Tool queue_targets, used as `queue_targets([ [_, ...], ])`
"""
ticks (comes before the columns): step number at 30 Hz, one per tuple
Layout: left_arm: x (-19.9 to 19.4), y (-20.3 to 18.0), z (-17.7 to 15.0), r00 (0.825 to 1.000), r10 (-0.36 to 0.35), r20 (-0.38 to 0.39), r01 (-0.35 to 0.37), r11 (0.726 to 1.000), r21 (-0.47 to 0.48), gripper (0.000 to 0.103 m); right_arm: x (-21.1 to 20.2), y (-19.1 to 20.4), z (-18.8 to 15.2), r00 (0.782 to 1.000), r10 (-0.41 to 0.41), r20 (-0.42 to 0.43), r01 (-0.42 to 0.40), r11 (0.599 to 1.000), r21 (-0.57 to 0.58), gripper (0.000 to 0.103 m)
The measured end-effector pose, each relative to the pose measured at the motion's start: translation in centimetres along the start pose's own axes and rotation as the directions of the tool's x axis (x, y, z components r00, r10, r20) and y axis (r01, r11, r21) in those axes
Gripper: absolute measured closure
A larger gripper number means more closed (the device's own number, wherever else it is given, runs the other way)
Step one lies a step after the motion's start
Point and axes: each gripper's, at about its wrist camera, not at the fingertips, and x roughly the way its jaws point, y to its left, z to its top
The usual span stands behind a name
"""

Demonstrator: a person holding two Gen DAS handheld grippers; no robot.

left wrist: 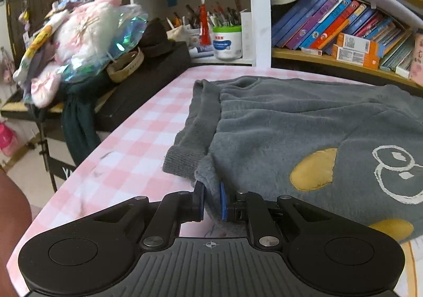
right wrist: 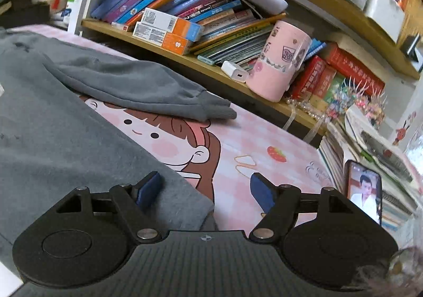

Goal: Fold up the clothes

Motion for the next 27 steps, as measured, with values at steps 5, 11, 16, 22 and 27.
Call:
queue_targets([
  [5, 1.6, 3.3, 0.9, 0.999, 0.042, -0.003, -0.042, 0.990, -0.131, 0.091, -2.9, 0.8, -0.6, 0.995, 0.090, 0.053, -0.090, 0.996, -0.001, 0.029],
  [11, 0.2, 2.8, 0.2, 0.998, 0.066, 0.010, -0.065, 0.998, -0.027, 0.091, -6.6, 2.0, -1.5, 0.975, 0.203, 0.090, -0.201, 0.979, -0.026, 0.027],
  [16, -0.9, 3.2, -0.2, 0.999, 0.032, 0.017, -0.031, 0.999, -0.040, 0.091, -7.5, 2.9, -2.8, 0.983, 0.181, 0.023, -0.179, 0.980, -0.083, 0.026],
  [22, -2.1, 3.8, -0.6, 1.000, -0.022, 0.022, 0.023, 0.997, -0.071, 0.089, -8.8, 1.0, -4.1, 0.992, 0.123, -0.043, -0.124, 0.992, -0.034, 0.027],
  [27, -2.6, 4.1, -1.0, 0.998, -0.061, 0.017, 0.062, 0.994, -0.090, 0.077, -9.6, -0.3, -4.8, 0.990, 0.119, -0.079, -0.121, 0.992, -0.020, 0.027],
])
